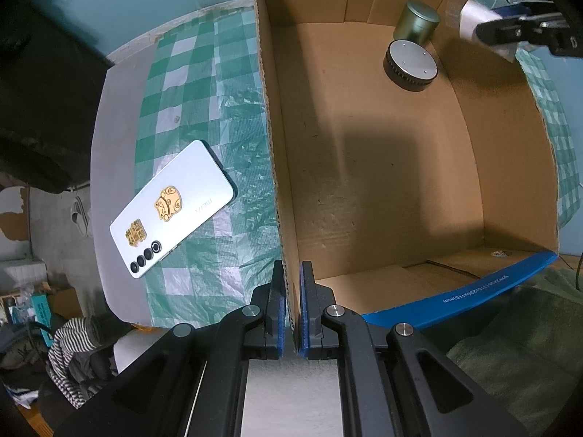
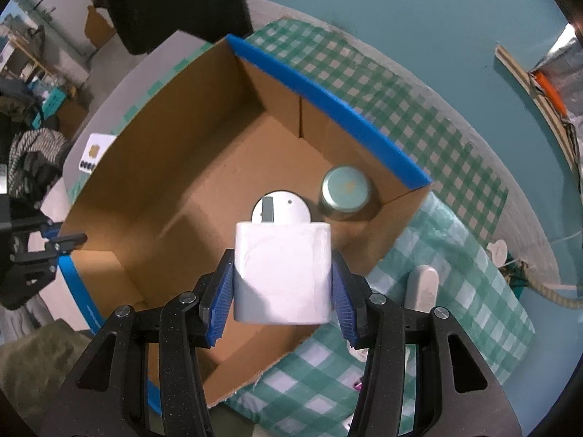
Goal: Organize rigid objects
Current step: 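Open the right gripper to drop the plug into the box, then move the right gripper back to the white oval power bank, then close the right gripper on the white oval power bank and lift it, then carry the power bank with the right gripper over the box, then open the right gripper to drop the power bank onto the puck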
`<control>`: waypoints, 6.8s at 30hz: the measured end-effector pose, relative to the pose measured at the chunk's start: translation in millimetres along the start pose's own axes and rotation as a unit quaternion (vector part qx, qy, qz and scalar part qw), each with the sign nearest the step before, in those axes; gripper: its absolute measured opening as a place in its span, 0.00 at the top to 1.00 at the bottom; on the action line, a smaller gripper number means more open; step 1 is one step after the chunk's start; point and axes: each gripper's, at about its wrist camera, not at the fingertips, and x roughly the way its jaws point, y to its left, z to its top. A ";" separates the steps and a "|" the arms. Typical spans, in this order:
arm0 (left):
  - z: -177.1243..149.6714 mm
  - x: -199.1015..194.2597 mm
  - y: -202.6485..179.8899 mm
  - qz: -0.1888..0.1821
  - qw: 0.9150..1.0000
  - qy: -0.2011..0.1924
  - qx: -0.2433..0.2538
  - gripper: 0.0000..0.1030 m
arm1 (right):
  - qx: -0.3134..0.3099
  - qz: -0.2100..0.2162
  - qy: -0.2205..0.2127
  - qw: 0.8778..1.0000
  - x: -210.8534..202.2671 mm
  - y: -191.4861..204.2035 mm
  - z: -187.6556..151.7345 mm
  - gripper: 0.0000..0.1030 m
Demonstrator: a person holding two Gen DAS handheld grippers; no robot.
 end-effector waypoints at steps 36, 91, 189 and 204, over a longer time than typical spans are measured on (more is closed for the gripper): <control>-0.3 -0.9 -1.5 0.001 1.000 0.001 0.007 0.94 | 0.035 -0.006 -0.037 0.999 -41.5 -14.7 -12.7 0.55; -0.4 -3.4 -2.0 0.006 1.000 0.006 -0.016 0.94 | 0.117 -0.017 0.069 0.991 83.8 -156.8 -62.7 0.52; 0.3 -7.5 -3.2 0.000 1.000 -0.002 0.008 0.94 | 0.025 0.002 0.017 1.000 19.9 -18.1 27.6 0.64; 1.1 -6.7 -2.9 0.000 1.000 -0.002 0.008 0.94 | 0.032 -0.003 -0.009 0.999 -2.8 -27.7 25.5 0.64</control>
